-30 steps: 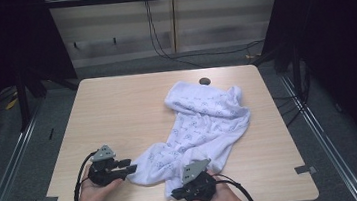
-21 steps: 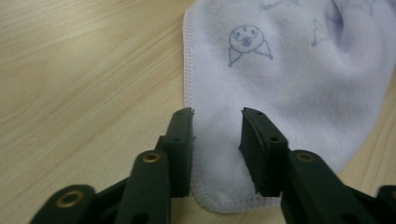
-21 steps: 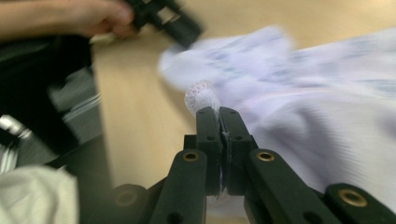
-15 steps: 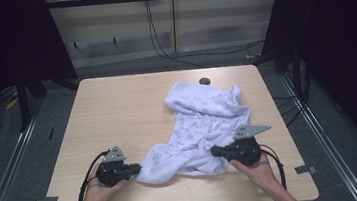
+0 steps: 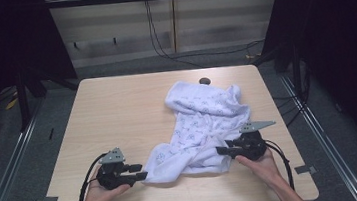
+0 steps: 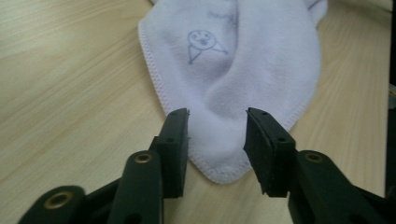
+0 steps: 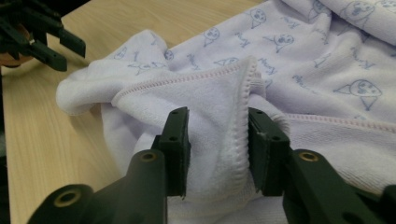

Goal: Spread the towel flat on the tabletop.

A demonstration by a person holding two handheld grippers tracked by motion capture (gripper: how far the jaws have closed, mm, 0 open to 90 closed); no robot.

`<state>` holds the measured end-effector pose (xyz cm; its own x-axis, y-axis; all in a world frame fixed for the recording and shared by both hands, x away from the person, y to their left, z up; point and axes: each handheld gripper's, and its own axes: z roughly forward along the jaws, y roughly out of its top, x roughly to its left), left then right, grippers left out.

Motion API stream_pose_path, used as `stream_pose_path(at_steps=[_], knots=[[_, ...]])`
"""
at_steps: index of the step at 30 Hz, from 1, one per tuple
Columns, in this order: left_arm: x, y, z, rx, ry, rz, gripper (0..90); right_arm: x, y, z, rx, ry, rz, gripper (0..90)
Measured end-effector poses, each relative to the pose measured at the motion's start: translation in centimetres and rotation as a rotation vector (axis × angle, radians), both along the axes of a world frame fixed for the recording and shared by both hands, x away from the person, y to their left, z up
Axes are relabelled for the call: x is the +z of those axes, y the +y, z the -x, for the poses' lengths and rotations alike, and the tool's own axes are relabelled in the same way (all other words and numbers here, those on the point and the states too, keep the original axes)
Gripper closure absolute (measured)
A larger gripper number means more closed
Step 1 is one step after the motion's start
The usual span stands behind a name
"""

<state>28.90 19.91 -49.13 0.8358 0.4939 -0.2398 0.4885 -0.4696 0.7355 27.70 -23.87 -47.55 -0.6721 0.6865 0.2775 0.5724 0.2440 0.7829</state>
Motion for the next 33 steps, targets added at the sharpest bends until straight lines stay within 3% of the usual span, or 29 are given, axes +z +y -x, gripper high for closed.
stream_pose_path(at_steps=[4, 9, 11, 13, 16, 18, 24, 27, 29, 31, 32, 33], knots=[[-0.1, 0.6, -0.4, 0.007, 0.008, 0.023, 51.7, -0.3, 0.4, -0.1, -0.015, -0.001, 0.02, 58.4], [-0.6, 0.0, -0.4, 0.0, 0.015, -0.014, 46.1, 0.0, 0.3, -1.3, -0.052, -0.015, -0.002, 64.1], [-0.8, -0.3, -0.8, 0.013, -0.012, -0.039, 42.8, 0.0, 0.3, -1.5, -0.052, -0.015, 0.0, 72.0], [-0.9, -0.5, -1.1, 0.018, -0.014, -0.048, 40.5, 0.0, 0.3, -1.4, -0.053, -0.022, 0.012, 81.9], [-0.9, -0.7, -1.7, 0.025, -0.017, -0.04, 39.8, 0.4, 0.0, -1.3, -0.058, -0.028, -0.009, 84.8], [-1.0, -0.9, -2.0, 0.019, -0.005, -0.037, 39.8, 0.7, -0.5, -1.2, -0.066, -0.031, -0.025, 85.0], [-1.0, -2.9, -2.1, -0.06, 0.027, -0.027, 37.3, 0.6, -1.4, -0.7, -0.082, -0.027, 0.002, 85.0], [-1.1, -4.0, -2.0, -0.067, -0.001, -0.035, 37.3, 0.4, -1.4, -0.5, -0.075, -0.023, 0.007, 84.9], [-1.1, -4.3, -2.1, -0.065, 0.0, -0.035, 43.8, 0.5, -1.4, -0.4, -0.074, -0.026, 0.003, 84.8], [-1.1, -4.5, -2.0, -0.068, -0.013, -0.051, 60.6, 0.5, -1.5, -0.4, -0.076, -0.023, 0.002, 84.9], [-1.1, -4.6, -1.9, -0.111, -0.015, -0.051, 68.4, 0.5, -1.6, -0.4, -0.077, -0.023, 0.003, 84.8], [-1.0, -4.6, -1.7, -0.121, -0.042, -0.077, 83.8, 0.5, -1.7, -0.4, -0.079, -0.021, 0.002, 84.9]])
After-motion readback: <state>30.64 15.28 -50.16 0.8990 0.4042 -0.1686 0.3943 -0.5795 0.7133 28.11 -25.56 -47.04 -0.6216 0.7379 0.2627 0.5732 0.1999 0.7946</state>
